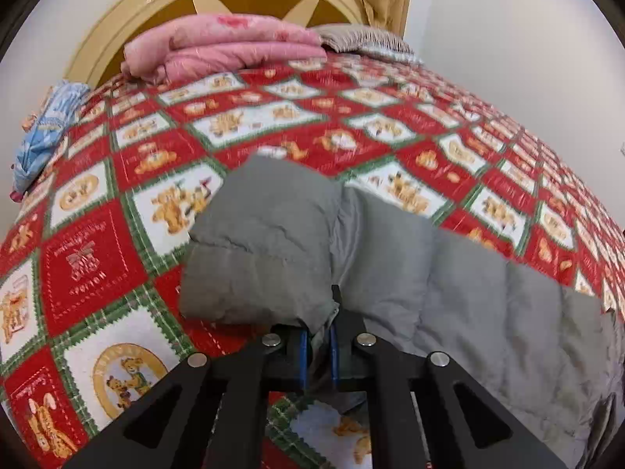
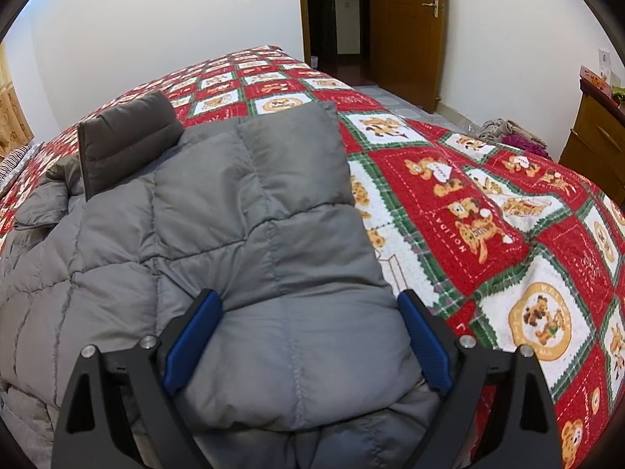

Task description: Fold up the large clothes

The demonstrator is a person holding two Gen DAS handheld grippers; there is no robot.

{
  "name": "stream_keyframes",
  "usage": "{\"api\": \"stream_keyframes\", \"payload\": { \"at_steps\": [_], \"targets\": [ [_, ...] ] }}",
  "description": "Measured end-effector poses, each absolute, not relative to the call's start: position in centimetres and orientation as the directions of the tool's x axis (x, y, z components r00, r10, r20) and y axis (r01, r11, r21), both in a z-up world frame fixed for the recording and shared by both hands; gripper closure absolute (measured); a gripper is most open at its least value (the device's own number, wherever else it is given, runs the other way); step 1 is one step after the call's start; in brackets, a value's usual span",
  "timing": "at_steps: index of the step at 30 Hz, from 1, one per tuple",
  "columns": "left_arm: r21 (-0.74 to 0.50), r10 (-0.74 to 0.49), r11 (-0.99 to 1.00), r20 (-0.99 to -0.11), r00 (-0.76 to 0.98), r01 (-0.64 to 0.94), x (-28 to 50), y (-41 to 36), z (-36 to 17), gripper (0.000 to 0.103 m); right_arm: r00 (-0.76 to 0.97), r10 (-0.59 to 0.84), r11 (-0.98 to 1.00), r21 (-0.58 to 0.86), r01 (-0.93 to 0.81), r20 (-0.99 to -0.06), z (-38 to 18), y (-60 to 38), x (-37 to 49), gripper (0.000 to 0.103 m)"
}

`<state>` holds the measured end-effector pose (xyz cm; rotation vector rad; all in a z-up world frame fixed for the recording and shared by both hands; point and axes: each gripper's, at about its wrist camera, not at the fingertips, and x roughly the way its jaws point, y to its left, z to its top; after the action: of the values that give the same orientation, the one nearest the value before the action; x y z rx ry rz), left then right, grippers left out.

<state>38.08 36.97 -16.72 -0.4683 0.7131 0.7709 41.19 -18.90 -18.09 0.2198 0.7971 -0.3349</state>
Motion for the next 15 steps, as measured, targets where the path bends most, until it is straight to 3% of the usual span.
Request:
{"api": "stream_keyframes", "payload": {
  "at_steps": [8,15],
  "targets": [
    [-0.069,0.522,0.763,-0.52,0.676,-0.643,38.5,30.3,-8.2,0.096,0.651,-0.209,0.925,0.069,0.374,-0.729,-18.1,-18.9,41.1,0.008],
    [0.02,0.39,0.913,-0.34,0.855,-0.408,39.4,19.5,-1.8,0.096,0.651,-0.209,0.925,0.069,0.374,-0.729,-18.1,-18.9,41.1,0.008]
  ]
}}
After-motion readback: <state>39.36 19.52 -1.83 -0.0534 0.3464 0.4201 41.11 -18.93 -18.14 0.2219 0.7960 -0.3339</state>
